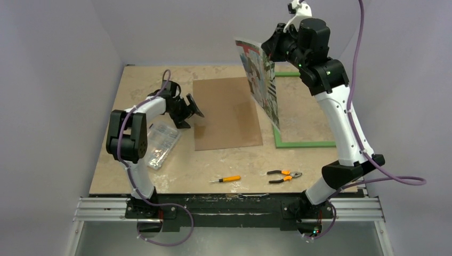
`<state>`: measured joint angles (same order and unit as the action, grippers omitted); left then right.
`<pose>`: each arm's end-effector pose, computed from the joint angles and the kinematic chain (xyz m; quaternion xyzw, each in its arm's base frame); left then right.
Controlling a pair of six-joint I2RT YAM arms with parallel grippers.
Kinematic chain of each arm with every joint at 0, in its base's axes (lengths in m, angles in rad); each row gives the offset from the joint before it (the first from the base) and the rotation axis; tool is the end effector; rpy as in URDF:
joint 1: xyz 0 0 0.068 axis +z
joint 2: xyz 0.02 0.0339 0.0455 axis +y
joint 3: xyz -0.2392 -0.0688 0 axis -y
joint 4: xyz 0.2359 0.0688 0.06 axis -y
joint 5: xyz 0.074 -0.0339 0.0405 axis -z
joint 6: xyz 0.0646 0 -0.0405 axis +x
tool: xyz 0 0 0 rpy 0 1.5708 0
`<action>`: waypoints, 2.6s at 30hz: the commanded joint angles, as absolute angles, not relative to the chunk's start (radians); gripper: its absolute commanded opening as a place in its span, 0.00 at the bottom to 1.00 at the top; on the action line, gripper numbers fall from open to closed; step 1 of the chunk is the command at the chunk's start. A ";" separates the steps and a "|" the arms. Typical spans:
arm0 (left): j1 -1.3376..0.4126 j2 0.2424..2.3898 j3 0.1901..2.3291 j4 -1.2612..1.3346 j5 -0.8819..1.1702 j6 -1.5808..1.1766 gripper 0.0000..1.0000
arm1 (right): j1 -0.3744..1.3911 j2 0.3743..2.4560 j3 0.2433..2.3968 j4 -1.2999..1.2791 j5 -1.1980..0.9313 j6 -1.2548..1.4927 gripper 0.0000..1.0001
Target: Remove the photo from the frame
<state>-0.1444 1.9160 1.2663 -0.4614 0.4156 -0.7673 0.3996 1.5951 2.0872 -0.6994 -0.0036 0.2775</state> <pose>0.3764 -0.0811 0.1244 -0.2472 0.9213 -0.2785 0.1117 0.3140 0.1329 0.4884 -0.0485 0.7750 0.2106 0.5939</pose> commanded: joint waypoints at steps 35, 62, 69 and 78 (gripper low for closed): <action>-0.158 1.930 1.225 -0.382 0.529 -0.842 0.82 | 0.311 1.213 0.637 -0.086 -0.267 0.523 0.00; -0.171 1.708 1.313 -0.530 0.350 -0.659 0.83 | 0.233 1.265 0.693 -0.143 -0.308 0.661 0.00; -0.189 1.630 1.308 -0.532 0.330 -0.649 0.83 | 0.209 1.297 0.686 0.029 -0.191 0.871 0.00; -0.195 1.621 1.292 -0.496 0.399 -0.695 0.83 | 0.229 1.509 0.794 0.152 -0.250 0.862 0.00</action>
